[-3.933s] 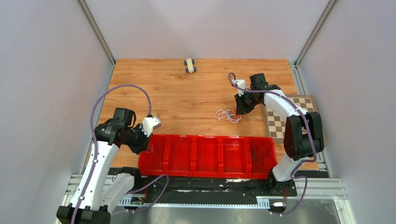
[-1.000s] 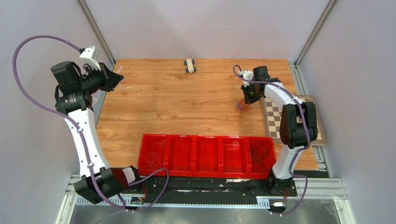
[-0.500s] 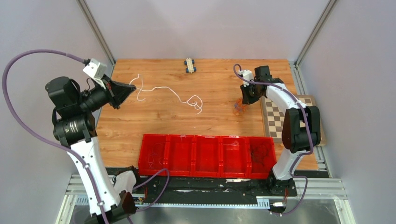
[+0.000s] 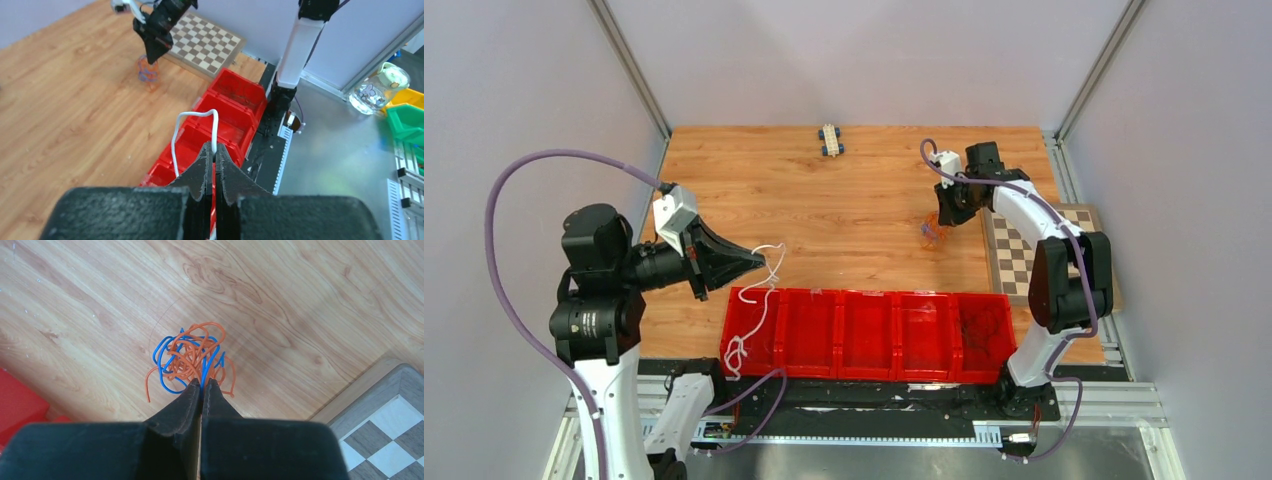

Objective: Untangle the cables

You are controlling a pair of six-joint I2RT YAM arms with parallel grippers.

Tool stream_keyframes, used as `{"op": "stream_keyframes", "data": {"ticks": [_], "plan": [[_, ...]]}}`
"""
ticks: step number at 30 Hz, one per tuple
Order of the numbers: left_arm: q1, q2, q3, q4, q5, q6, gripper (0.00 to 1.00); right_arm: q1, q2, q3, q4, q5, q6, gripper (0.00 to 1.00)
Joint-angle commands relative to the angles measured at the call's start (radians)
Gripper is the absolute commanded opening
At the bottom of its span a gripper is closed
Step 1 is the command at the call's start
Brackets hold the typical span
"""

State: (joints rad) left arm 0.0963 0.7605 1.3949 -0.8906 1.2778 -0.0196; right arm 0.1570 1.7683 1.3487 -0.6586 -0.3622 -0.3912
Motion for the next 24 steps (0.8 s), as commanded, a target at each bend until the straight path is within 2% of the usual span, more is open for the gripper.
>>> {"op": "stream_keyframes", "data": {"ticks": [1,8,18,24], "plan": [[-0.016,-0.003,-0.026,-0.240,-0.034,0.214,0.00,0.007,-0.062,-0.016,0.000,-0.024,-0.010,0.00],[-0.017,0.006,0.059,-0.285,-0.041,0.237,0.00,0.008,-0.076,-0.035,0.001,-0.026,-0.014,0.00],[-0.024,0.047,0.059,-0.147,-0.004,0.138,0.00,0.007,-0.062,-0.029,0.000,-0.026,-0.018,0.00],[-0.108,0.066,-0.036,-0.214,-0.103,0.266,0.00,0.008,-0.042,-0.016,0.000,-0.030,-0.012,0.00]]}}
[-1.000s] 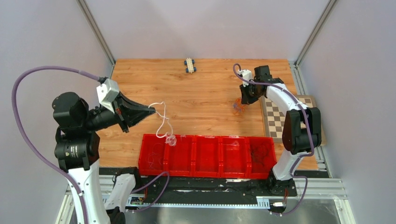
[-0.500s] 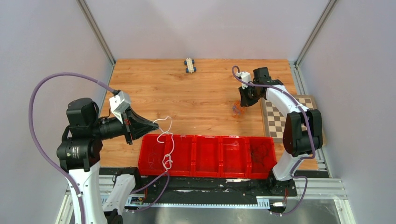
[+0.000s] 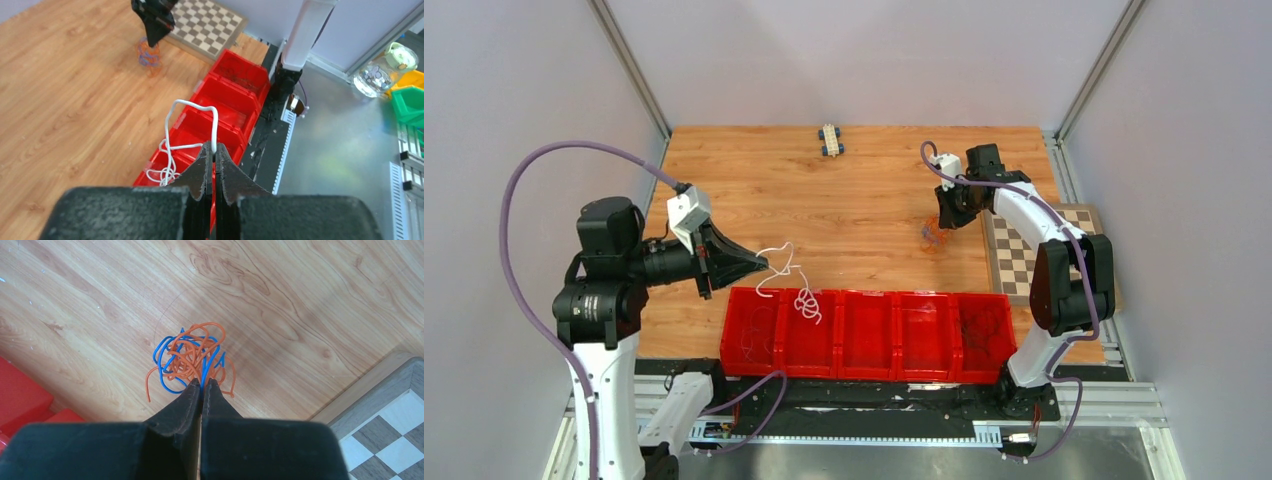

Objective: Untangle the cables

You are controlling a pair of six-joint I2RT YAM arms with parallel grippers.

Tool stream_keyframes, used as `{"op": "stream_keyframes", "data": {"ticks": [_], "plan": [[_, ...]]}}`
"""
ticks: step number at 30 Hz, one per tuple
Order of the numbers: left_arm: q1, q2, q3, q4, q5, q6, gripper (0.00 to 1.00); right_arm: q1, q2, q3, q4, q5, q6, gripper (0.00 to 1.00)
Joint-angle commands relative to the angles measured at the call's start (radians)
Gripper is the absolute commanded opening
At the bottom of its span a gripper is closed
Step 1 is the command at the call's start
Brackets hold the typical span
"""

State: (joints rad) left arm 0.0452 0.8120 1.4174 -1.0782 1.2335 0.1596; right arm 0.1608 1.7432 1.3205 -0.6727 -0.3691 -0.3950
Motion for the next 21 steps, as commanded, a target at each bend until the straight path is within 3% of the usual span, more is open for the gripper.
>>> {"op": "stream_keyframes", "data": {"ticks": [1,6,12,16,21], "plan": [[-0.077,0.016,-0.102,-0.050,-0.096,0.107,0.00,0.004,-0.013,0.016,0.015,-0.023,-0.008,0.00],[-0.210,0.008,-0.277,-0.037,-0.213,0.178,0.00,0.004,-0.001,0.023,0.014,-0.019,-0.010,0.00],[-0.420,0.019,-0.452,0.192,-0.430,0.079,0.00,0.004,0.011,0.021,0.013,-0.020,-0.014,0.00],[-0.485,0.093,-0.563,0.278,-0.562,0.061,0.00,0.004,0.017,0.024,0.012,-0.021,-0.017,0.00],[-0.536,0.235,-0.563,0.341,-0.659,0.038,0.00,0.004,0.006,0.023,0.011,-0.039,-0.012,0.00]]}}
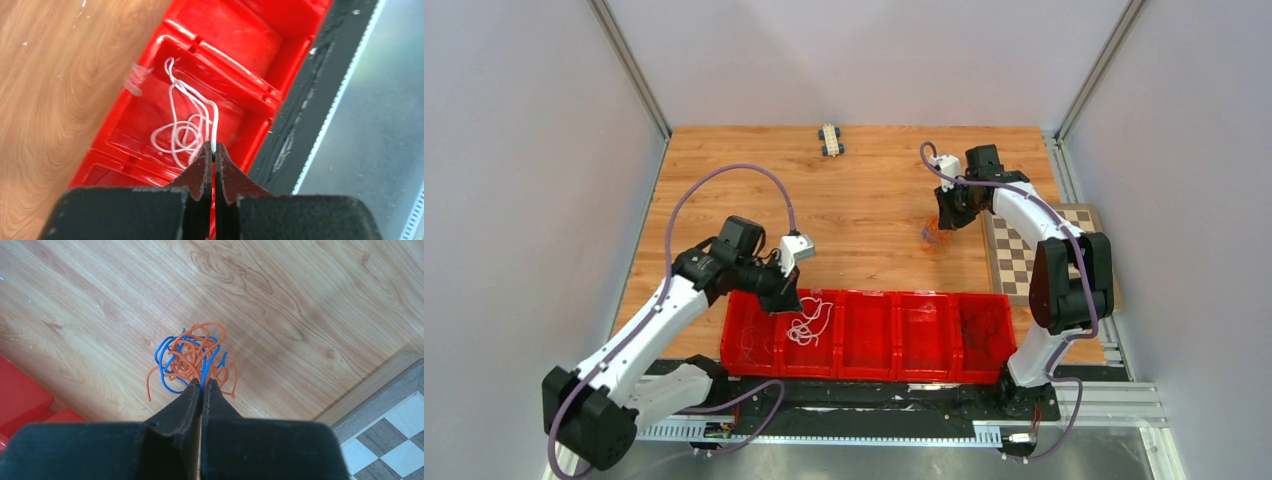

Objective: Untangle the cables

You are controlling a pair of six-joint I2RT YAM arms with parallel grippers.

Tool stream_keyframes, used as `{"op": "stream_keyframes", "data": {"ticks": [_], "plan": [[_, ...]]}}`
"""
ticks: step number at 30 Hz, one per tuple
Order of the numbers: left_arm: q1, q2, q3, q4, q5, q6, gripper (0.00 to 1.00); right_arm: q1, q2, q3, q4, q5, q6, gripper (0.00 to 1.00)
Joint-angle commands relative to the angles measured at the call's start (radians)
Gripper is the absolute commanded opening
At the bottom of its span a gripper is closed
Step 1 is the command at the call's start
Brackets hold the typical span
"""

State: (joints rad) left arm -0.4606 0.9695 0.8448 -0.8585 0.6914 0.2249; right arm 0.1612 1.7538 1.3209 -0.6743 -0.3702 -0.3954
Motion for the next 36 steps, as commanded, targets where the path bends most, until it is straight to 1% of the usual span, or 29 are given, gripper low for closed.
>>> {"op": "stream_keyframes", "data": {"ticks": [1,2,3,4,5,6,7,8,9,10,13,14,17,18,19,20,21,22,23,24,26,30,33,36], "plan": [[-0.036,0.116,0.015,0.122,-0.139,-0.020,0.04,0.004,-0.007,0.024,0.011,-0.043,-0.010,0.00],[-0.044,0.133,0.020,0.114,-0.146,0.007,0.08,0.004,-0.011,0.026,0.008,-0.053,-0.011,0.00],[-0.045,0.159,0.040,0.078,-0.145,0.051,0.22,0.004,-0.017,0.029,0.002,-0.061,-0.013,0.00],[-0.046,0.165,0.051,0.049,-0.137,0.080,0.29,0.003,-0.024,0.035,-0.003,-0.074,-0.014,0.00],[-0.043,0.162,0.072,-0.008,-0.118,0.137,0.41,0.004,-0.033,0.039,-0.008,-0.093,-0.015,0.00],[-0.031,0.152,0.080,-0.042,-0.106,0.161,0.47,0.002,-0.048,0.042,-0.010,-0.120,-0.014,0.00],[-0.017,0.116,0.093,-0.051,-0.057,0.194,0.59,0.003,-0.058,0.043,-0.012,-0.159,-0.014,0.00],[0.022,0.097,0.100,-0.052,-0.023,0.200,0.66,0.004,-0.069,0.045,-0.012,-0.198,-0.011,0.00],[0.043,0.060,0.116,-0.046,0.037,0.202,0.75,0.004,-0.078,0.051,-0.012,-0.245,-0.004,0.00],[0.078,0.040,0.126,-0.025,0.064,0.200,0.78,0.004,-0.082,0.063,-0.012,-0.289,0.006,0.00],[0.104,0.055,0.189,0.052,0.118,0.145,0.79,0.014,-0.086,0.096,-0.012,-0.413,0.036,0.00],[0.107,0.081,0.213,0.106,0.124,0.126,0.78,0.017,-0.083,0.110,-0.013,-0.456,0.047,0.00],[0.109,0.151,0.248,0.237,0.155,-0.005,0.75,0.041,-0.080,0.148,-0.012,-0.573,0.079,0.00],[0.108,0.187,0.260,0.310,0.166,-0.061,0.74,0.053,-0.078,0.166,-0.012,-0.597,0.090,0.00],[0.108,0.204,0.264,0.347,0.170,-0.088,0.73,0.063,-0.076,0.181,-0.011,-0.614,0.100,0.00],[0.108,0.234,0.268,0.426,0.185,-0.142,0.72,0.076,-0.076,0.195,-0.013,-0.623,0.106,0.00],[0.106,0.246,0.269,0.465,0.192,-0.168,0.71,0.088,-0.077,0.206,-0.012,-0.626,0.114,0.00],[0.103,0.272,0.273,0.543,0.195,-0.220,0.68,0.101,-0.076,0.215,-0.011,-0.632,0.118,0.00],[0.095,0.283,0.276,0.577,0.195,-0.243,0.66,0.114,-0.076,0.223,-0.011,-0.636,0.120,0.00],[0.090,0.308,0.289,0.624,0.191,-0.269,0.61,0.124,-0.077,0.228,-0.011,-0.646,0.122,0.00],[0.071,0.347,0.311,0.654,0.188,-0.298,0.54,0.142,-0.083,0.233,-0.010,-0.667,0.119,0.00],[0.057,0.398,0.315,0.710,0.215,-0.345,0.46,0.172,-0.094,0.237,-0.007,-0.678,0.090,0.00],[0.039,0.416,0.309,0.711,0.226,-0.319,0.44,0.177,-0.089,0.245,-0.006,-0.694,0.105,0.00],[0.025,0.433,0.298,0.706,0.227,-0.299,0.47,0.178,-0.079,0.254,-0.001,-0.725,0.128,0.00]]}}
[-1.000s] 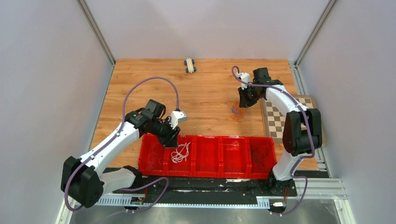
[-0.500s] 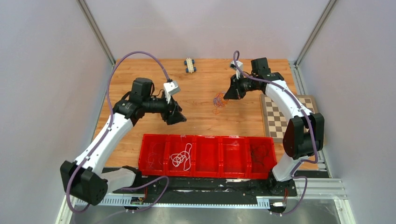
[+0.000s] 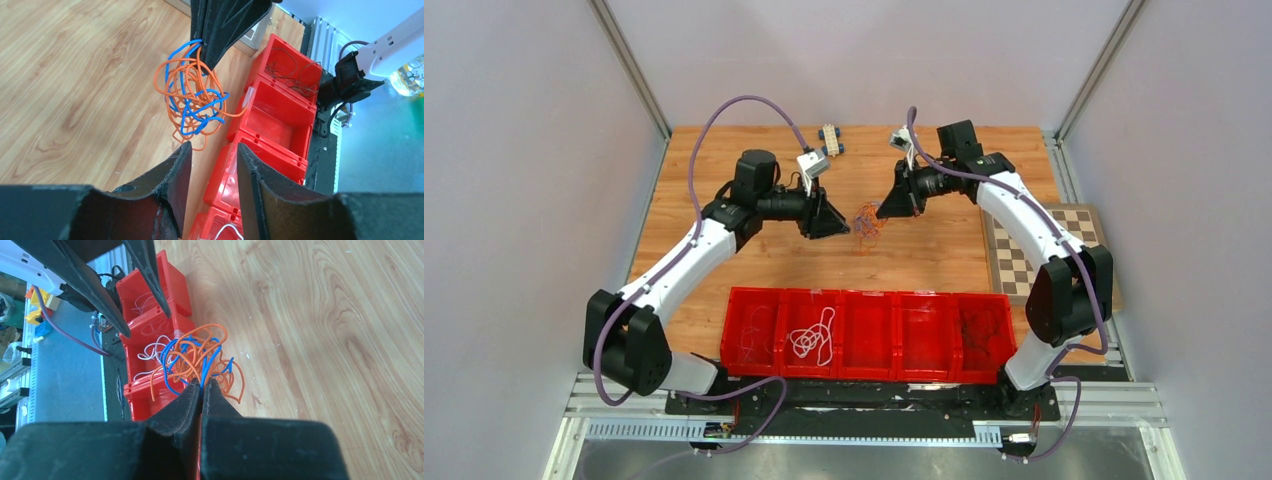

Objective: Untangle the cables

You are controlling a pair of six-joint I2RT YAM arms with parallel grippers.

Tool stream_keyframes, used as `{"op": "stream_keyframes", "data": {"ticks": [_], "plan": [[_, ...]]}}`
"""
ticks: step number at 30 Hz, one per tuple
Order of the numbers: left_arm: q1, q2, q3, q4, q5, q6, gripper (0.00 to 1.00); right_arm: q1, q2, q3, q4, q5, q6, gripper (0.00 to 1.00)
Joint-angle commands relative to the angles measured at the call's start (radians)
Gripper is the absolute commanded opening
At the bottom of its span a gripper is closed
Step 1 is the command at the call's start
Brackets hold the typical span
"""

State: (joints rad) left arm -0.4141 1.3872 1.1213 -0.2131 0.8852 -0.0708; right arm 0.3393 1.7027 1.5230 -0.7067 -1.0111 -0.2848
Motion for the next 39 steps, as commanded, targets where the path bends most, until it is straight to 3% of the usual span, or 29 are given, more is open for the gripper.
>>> {"op": "stream_keyframes", "data": {"ticks": [1,5,9,16,23,33,39], "plan": [[-0.023,0.021,0.017,0.065,0.034,-0.002,0.50,0.002,-0.025,0.056,0.034,-0.093,0.028,0.00],[-0.006,-0.003,-0.071,0.134,0.056,0.018,0.59,0.001,-0.018,0.076,0.040,-0.115,0.062,0.00],[0.016,-0.042,-0.164,0.251,0.047,0.011,0.62,0.000,-0.024,0.072,0.051,-0.142,0.090,0.00],[0.016,-0.002,-0.178,0.416,0.025,-0.084,0.59,0.001,-0.025,0.064,0.065,-0.164,0.114,0.00],[0.013,0.044,-0.156,0.449,0.048,-0.151,0.58,0.001,-0.021,0.066,0.081,-0.163,0.138,0.00],[0.014,0.068,-0.136,0.473,0.021,-0.226,0.33,0.000,-0.032,0.040,0.094,-0.163,0.159,0.00],[0.013,0.046,-0.153,0.512,0.024,-0.275,0.43,-0.001,-0.026,0.041,0.101,-0.159,0.175,0.00]]}}
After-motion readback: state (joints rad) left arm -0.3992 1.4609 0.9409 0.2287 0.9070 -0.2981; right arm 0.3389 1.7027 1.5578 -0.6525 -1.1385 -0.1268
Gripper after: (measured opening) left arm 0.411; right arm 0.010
